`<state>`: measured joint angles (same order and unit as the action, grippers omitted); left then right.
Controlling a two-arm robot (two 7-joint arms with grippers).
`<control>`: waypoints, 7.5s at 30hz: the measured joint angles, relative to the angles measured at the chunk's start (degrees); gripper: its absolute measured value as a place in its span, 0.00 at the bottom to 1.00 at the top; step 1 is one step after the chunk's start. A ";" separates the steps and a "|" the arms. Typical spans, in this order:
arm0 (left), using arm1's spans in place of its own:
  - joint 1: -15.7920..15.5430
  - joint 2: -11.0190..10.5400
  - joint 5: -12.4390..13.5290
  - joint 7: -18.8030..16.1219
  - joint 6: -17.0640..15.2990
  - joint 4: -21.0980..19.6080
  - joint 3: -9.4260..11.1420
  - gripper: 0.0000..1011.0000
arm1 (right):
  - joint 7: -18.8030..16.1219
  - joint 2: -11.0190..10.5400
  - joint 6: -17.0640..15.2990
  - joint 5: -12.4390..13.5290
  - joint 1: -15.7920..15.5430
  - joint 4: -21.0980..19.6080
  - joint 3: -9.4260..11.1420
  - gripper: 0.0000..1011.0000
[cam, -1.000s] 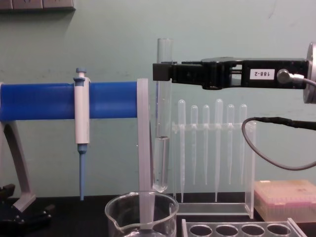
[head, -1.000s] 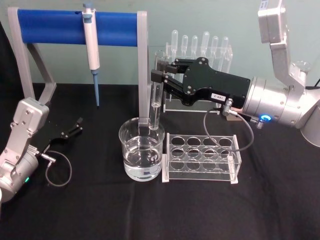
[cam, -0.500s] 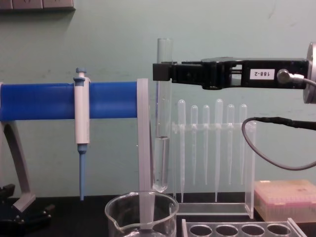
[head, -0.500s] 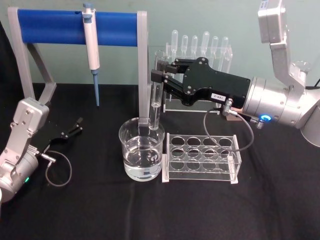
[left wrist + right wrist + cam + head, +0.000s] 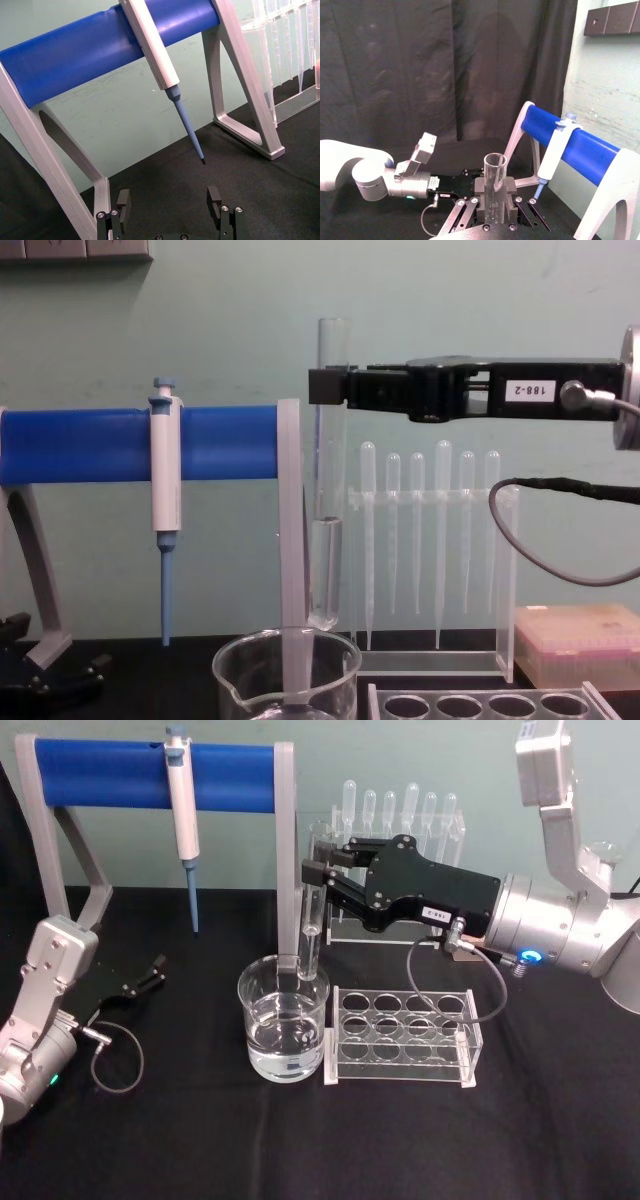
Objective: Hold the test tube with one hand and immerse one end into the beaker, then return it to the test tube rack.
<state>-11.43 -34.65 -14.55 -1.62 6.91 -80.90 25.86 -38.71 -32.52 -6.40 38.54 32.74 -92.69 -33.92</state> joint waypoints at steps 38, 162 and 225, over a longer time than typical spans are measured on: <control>0.00 0.00 0.00 0.00 0.00 0.00 0.00 0.99 | -0.53 5.92 8.81 -6.72 -4.39 10.23 -3.29 0.24; 0.00 0.00 0.00 0.00 0.00 0.00 0.00 0.99 | -1.15 9.48 13.75 -12.23 -7.38 15.36 -1.00 0.24; 0.00 0.00 0.00 0.00 0.00 0.00 0.00 0.99 | -1.15 9.48 13.75 -12.23 -7.38 15.36 -1.00 0.24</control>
<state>-11.43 -34.64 -14.55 -1.62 6.90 -80.90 25.86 -39.86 -23.04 7.35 26.30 25.36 -77.33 -34.92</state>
